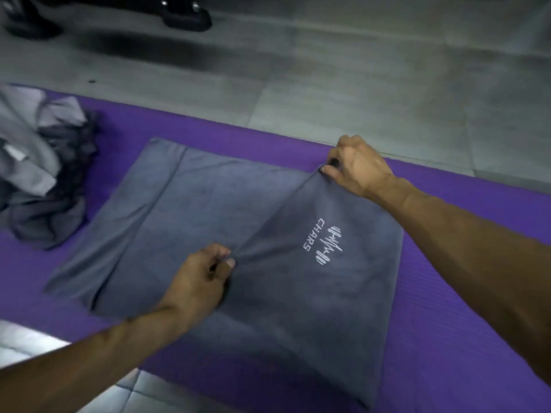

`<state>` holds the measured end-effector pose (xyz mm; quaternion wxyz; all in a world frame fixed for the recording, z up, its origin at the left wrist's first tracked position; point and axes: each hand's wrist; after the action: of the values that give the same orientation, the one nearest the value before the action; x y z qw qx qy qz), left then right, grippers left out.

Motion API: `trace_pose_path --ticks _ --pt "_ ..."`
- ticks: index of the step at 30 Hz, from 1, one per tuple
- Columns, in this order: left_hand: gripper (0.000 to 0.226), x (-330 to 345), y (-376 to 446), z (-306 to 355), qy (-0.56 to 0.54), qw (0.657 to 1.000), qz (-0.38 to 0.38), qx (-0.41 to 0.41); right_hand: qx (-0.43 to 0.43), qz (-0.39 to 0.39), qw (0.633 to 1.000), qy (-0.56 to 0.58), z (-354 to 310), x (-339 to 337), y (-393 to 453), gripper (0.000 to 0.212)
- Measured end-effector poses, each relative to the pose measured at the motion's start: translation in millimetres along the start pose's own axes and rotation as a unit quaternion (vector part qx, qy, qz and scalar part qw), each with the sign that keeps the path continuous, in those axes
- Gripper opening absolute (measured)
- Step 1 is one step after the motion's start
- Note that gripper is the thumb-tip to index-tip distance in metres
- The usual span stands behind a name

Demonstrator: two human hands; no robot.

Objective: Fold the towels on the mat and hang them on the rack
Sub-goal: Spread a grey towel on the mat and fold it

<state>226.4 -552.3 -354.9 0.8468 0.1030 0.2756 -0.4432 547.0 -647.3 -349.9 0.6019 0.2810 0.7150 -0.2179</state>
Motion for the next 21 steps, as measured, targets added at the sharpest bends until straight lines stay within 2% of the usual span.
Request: trace_pose_path --ticks 5,10,17,21 --pt "0.020 -55.0 -18.2 -53.1 -0.039 0.989 0.141 -0.026 -0.088 -0.031 0.995 -0.020 -86.3 8.7 49.2 0.031" --pt "0.021 -108.6 -35.3 -98.8 0.004 0.983 0.167 -0.078 -0.164 -0.047 0.985 -0.019 -186.7 24.8 92.6 0.029" --pt "0.012 -190.5 -23.8 -159.8 0.076 0.970 0.186 -0.136 -0.191 -0.036 0.980 -0.042 -315.3 58.4 145.1 0.028" --pt "0.011 -211.6 -9.3 -201.2 0.084 0.966 0.163 -0.181 -0.189 -0.052 0.978 -0.072 -363.5 87.4 170.3 0.027"
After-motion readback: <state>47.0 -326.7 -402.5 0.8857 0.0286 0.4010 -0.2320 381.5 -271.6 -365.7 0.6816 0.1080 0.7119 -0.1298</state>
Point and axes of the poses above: each hand's wrist, its own y-axis towards the middle knuckle, its own x-axis out of the palm, z = x × y, and after that the axes turned 11 degrees about x, right-handed
